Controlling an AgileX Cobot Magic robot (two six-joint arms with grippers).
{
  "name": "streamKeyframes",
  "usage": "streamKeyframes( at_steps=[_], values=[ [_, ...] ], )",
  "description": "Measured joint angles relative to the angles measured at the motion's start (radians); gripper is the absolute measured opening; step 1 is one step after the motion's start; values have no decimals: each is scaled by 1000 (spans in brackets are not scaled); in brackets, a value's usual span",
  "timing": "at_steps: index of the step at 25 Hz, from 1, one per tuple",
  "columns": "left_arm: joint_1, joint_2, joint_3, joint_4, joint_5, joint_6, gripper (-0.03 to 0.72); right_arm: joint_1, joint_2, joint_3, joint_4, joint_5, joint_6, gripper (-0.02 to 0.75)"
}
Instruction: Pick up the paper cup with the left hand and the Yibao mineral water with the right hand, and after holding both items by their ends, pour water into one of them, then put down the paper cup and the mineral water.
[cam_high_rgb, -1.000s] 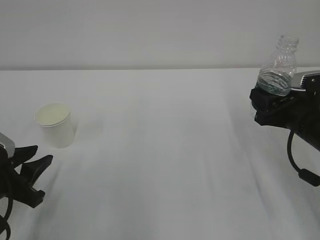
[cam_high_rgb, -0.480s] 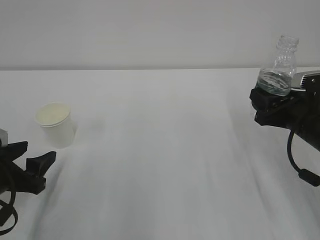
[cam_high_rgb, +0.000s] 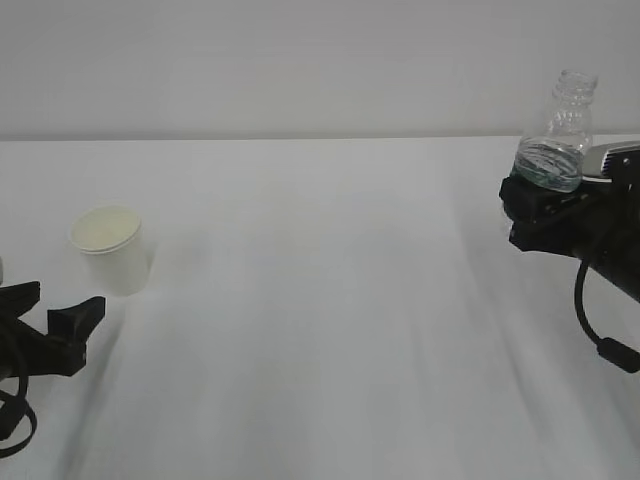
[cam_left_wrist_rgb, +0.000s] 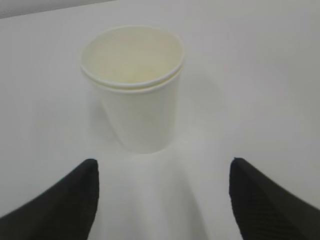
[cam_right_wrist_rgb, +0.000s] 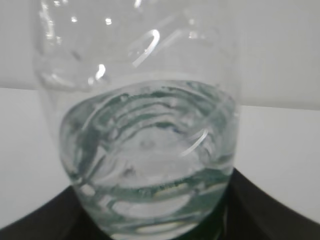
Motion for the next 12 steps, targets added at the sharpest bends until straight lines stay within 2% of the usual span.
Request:
streamKeyframes(
  at_steps=[4, 9, 12],
  values=[
    [0, 0, -4, -32, 0, -2, 575, 0, 0, 0, 0, 0, 0, 431],
    [0, 0, -8, -34, 0, -2, 519, 0, 0, 0, 0, 0, 0, 431],
    [0, 0, -10, -43, 0, -2, 535, 0, 0, 0, 0, 0, 0, 431]
  ],
)
